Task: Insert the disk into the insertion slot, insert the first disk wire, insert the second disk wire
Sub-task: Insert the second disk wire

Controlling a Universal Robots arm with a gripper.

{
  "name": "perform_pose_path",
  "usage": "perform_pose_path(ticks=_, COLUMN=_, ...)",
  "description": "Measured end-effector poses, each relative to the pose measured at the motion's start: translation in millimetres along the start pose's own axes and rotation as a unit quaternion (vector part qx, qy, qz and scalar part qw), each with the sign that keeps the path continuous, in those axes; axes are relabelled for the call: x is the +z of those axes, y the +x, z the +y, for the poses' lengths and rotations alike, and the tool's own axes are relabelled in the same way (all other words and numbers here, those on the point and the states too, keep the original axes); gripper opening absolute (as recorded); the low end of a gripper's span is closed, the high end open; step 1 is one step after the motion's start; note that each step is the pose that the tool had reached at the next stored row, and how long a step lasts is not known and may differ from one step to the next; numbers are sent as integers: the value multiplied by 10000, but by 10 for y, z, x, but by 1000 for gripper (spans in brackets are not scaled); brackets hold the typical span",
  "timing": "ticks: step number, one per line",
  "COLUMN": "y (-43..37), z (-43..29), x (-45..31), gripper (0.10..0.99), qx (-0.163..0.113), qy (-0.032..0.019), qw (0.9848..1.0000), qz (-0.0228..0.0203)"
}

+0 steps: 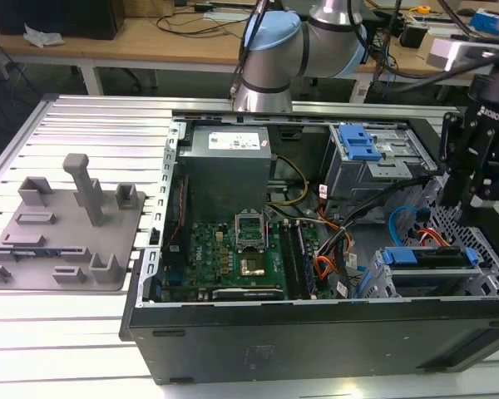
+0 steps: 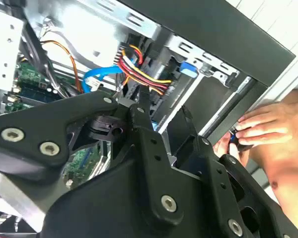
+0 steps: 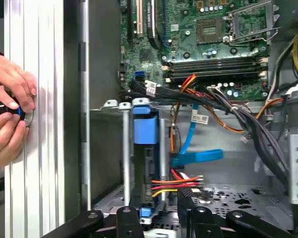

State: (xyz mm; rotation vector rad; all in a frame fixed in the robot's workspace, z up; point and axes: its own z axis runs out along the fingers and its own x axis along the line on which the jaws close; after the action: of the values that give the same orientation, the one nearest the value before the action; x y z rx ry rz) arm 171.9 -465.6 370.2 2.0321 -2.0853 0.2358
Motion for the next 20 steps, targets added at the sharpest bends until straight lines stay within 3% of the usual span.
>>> perform_pose_path(ticks=1, y=-91, z=3, x=-22, gripper=420, qx=7, qy=4, qw=9999, qz=148)
perform_pose_path(ticks=2, y=-155, z=7, x=-39, gripper=420, qx=24, qy=49, qw=9997, qz=233)
perform_pose_path(ticks=4, y=-190, z=18, x=-46, gripper=420, qx=61, qy=166, qw=9995, qz=267)
perform_pose_path(ticks=6, y=-206, z=38, x=-50, gripper=420, qx=108, qy=319, qw=9990, qz=285)
perform_pose_path(ticks=7, y=-209, z=64, x=-48, gripper=420, qx=119, qy=355, qw=9989, qz=294)
perform_pose_path(ticks=15, y=-216, z=454, x=10, gripper=420, qx=120, qy=357, qw=9981, qz=490)
perform_pose_path(ticks=19, y=-227, z=500, x=38, gripper=420, qx=100, qy=364, qw=9979, qz=530)
perform_pose_path(ticks=20, y=-228, z=502, x=41, gripper=420, qx=72, qy=375, qw=9977, qz=566)
